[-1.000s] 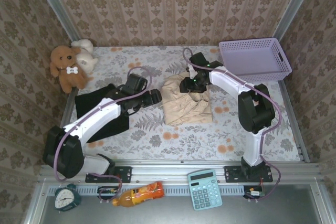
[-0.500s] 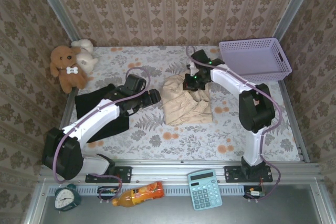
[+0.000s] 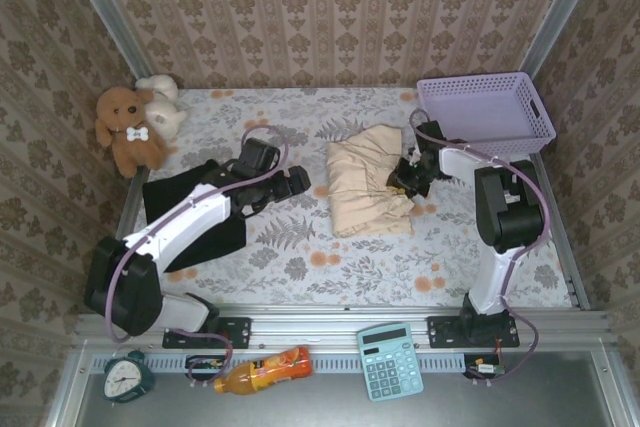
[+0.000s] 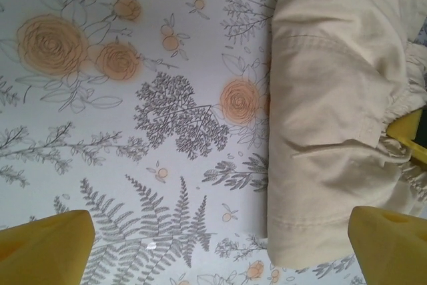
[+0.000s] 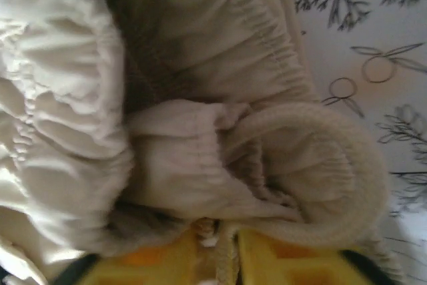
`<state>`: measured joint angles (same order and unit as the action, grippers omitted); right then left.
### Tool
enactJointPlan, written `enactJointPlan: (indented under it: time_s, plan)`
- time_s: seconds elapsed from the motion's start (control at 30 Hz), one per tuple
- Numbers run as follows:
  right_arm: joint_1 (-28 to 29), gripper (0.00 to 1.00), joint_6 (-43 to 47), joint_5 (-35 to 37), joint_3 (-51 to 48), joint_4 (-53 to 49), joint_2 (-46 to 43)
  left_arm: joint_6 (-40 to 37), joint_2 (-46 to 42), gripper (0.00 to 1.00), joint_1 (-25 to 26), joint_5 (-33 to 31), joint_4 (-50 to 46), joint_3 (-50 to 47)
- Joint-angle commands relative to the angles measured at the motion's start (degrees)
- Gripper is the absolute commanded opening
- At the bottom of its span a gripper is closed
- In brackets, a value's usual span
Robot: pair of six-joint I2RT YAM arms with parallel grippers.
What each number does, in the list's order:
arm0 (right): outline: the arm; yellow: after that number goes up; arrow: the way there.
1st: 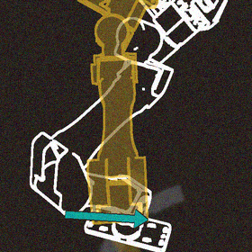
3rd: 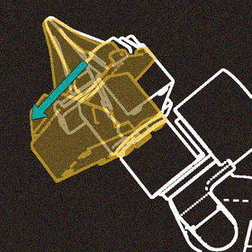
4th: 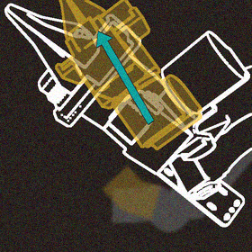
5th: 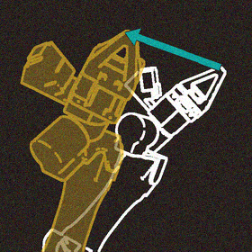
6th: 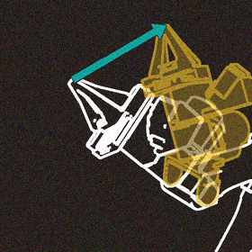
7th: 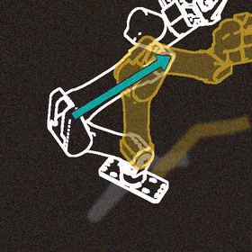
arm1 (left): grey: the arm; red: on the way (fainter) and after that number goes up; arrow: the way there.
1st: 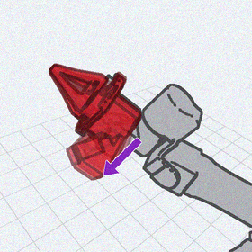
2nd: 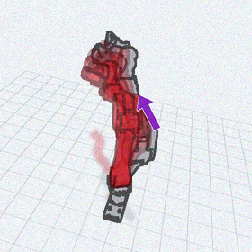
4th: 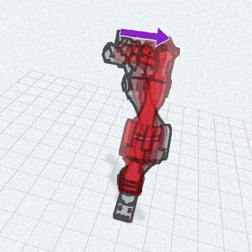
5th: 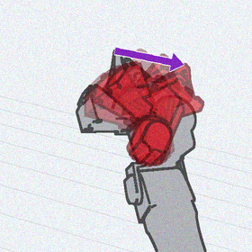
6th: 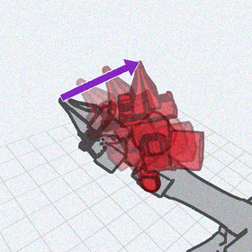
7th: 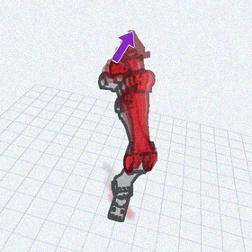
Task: Fold and stack the mixed laundry pile
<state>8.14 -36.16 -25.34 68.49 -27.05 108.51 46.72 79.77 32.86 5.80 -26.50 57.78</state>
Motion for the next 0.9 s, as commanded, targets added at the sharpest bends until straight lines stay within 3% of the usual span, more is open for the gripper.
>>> enactJointPlan:
  time_s: [0.0,0.1,0.17,0.27,0.3,0.33,0.43,0.63,0.87]
  plan:
    - [0.39,0.54,-0.18,2.34,0.97,1.04,-4.08,-2.09,1.93,1.0,2.19,-2.27,-3.5,6.36]
    - [0.46,0.58,2.43,5.5,1.92,-3.0,-10.61,-3.17,4.51,1.0,4.22,-1.02,-2.21,10.05]
    - [0.6,0.58,3.8,7.64,2.11,-6.06,-14.88,-2.77,6.5,0.87,5.38,1.85,2.18,11.02]
    - [1.23,0.51,4.61,7.79,0.78,-7.29,-19.1,-0.27,11.42,0.35,6.99,7.72,12.96,11.71]
    - [1.52,0.43,4.47,7.2,-0.04,-7.33,-19.51,0.68,14.02,0.14,7.47,9.94,16.38,12.72]
    - [1.92,0.32,4.07,6.69,-1.17,-6.65,-19.55,1.55,17.05,0.0,8.03,11.19,17.85,14.57]
    - [2.34,0.18,0.94,2.71,-5.37,-1.5,-17.47,0.07,26.24,0.0,10.26,12.75,18.79,22.06]
    - [2.36,0.15,-4.25,1.27,-11.23,5.91,-10.39,-0.34,41.19,0.0,10.44,14.34,18.84,31.48]
    - [1.93,0.13,1.34,7.16,-4.59,2.2,-0.65,0.61,39.86,0.0,8.01,12.36,15.32,21.61]
